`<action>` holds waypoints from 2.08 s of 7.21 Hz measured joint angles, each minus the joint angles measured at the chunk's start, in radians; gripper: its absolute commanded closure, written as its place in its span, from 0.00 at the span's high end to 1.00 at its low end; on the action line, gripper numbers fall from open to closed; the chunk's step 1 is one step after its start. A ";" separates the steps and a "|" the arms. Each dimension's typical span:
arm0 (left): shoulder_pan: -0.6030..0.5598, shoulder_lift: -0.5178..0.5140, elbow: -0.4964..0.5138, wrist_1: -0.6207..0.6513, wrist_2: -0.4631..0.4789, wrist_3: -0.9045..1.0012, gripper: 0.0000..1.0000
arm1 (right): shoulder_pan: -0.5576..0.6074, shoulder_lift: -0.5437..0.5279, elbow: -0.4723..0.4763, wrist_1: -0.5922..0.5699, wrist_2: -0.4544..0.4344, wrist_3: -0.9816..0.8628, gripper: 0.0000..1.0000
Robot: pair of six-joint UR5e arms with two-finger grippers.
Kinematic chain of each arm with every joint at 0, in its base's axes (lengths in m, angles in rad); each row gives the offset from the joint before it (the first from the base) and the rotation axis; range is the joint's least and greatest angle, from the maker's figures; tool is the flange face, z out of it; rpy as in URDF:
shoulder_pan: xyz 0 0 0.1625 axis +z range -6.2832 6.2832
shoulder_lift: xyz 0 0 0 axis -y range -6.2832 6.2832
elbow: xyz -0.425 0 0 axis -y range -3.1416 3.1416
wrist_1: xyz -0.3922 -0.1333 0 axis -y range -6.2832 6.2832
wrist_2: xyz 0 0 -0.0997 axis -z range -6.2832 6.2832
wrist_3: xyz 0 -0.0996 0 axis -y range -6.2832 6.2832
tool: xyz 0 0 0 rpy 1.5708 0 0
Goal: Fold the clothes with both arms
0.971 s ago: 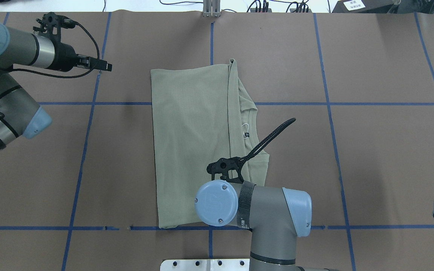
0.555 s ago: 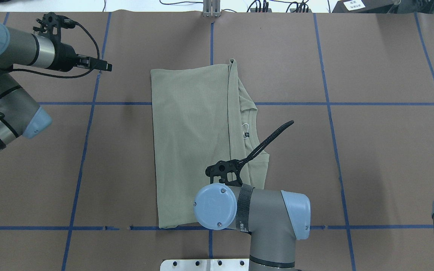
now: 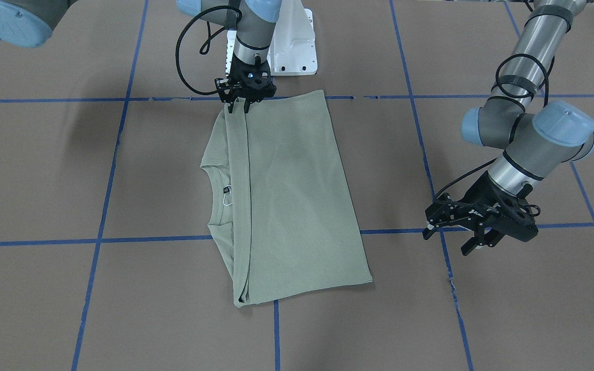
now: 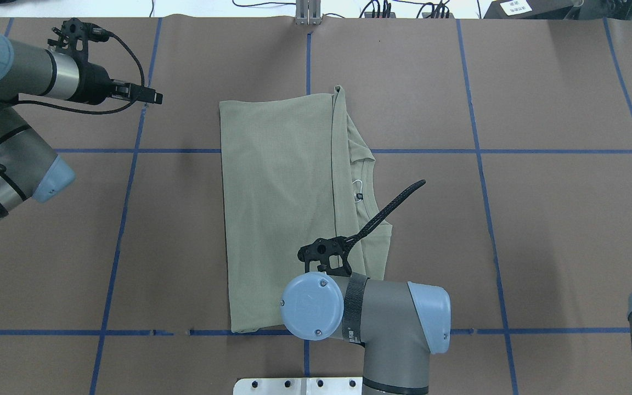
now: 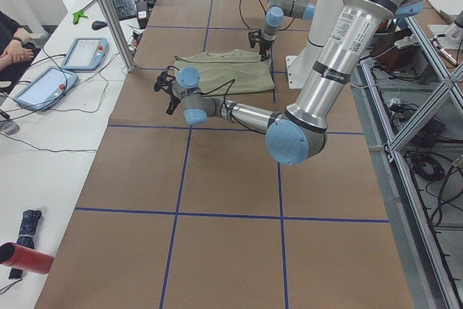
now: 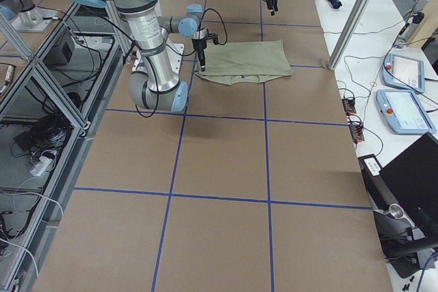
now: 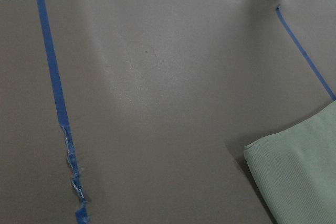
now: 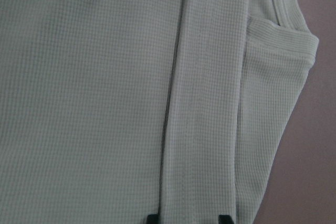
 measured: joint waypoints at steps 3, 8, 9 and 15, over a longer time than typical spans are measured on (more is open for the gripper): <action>0.001 0.000 0.001 0.000 0.000 0.000 1.00 | -0.004 -0.002 -0.010 0.030 -0.001 0.000 0.31; 0.001 0.000 0.001 0.000 0.001 0.000 1.00 | -0.004 -0.006 0.002 0.017 0.000 0.004 0.00; 0.001 0.003 0.001 0.000 0.001 0.000 1.00 | -0.003 -0.013 0.030 -0.011 0.000 0.004 0.00; 0.005 0.020 0.001 -0.036 0.001 0.000 1.00 | 0.008 -0.170 0.185 -0.080 -0.007 0.038 0.96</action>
